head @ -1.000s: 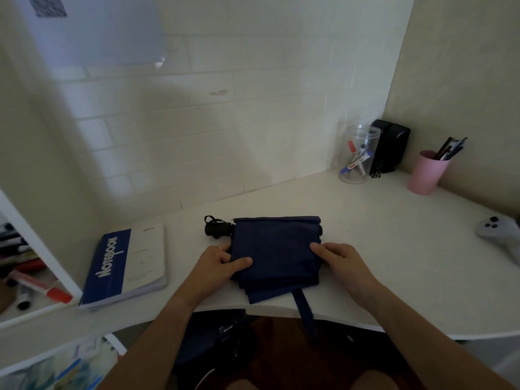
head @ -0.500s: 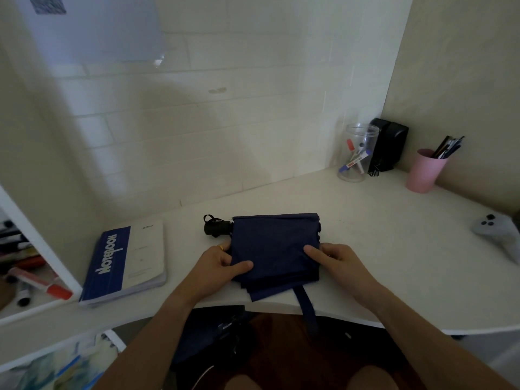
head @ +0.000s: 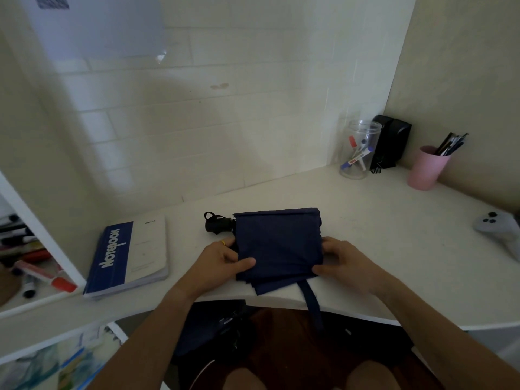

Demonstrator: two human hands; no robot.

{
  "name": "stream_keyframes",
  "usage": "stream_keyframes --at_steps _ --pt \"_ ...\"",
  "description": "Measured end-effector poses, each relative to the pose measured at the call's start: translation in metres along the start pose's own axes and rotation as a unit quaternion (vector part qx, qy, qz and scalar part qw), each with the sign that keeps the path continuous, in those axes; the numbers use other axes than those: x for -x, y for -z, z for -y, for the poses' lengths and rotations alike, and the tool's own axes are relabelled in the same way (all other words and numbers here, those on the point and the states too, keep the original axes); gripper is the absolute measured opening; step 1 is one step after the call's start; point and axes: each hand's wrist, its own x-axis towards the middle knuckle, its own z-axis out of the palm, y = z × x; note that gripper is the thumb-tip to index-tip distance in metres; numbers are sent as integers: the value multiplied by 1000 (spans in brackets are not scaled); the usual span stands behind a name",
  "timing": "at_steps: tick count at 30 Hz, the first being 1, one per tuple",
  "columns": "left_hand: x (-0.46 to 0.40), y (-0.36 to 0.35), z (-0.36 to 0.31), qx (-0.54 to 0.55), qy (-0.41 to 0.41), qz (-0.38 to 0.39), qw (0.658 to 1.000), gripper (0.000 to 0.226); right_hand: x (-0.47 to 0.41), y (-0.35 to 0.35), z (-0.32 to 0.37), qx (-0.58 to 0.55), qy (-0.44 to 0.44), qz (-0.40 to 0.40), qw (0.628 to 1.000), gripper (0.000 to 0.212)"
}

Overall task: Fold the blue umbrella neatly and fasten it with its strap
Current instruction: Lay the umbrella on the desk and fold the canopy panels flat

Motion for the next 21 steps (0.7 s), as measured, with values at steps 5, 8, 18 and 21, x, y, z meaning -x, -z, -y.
stream_keyframes --at_steps 5,8,18,21 --pt "5 -4 -3 -82 -19 5 996 35 3 -7 8 -17 -9 -44 999 40" --pt "3 -5 4 -129 -28 3 991 40 0 -9 3 41 -14 -104 994 48" --pt "17 -6 -2 -173 -5 -7 985 49 1 -4 -7 111 13 -86 990 37" --pt "23 -5 -12 -288 -27 -86 953 59 3 -8 -7 136 37 -105 984 35"
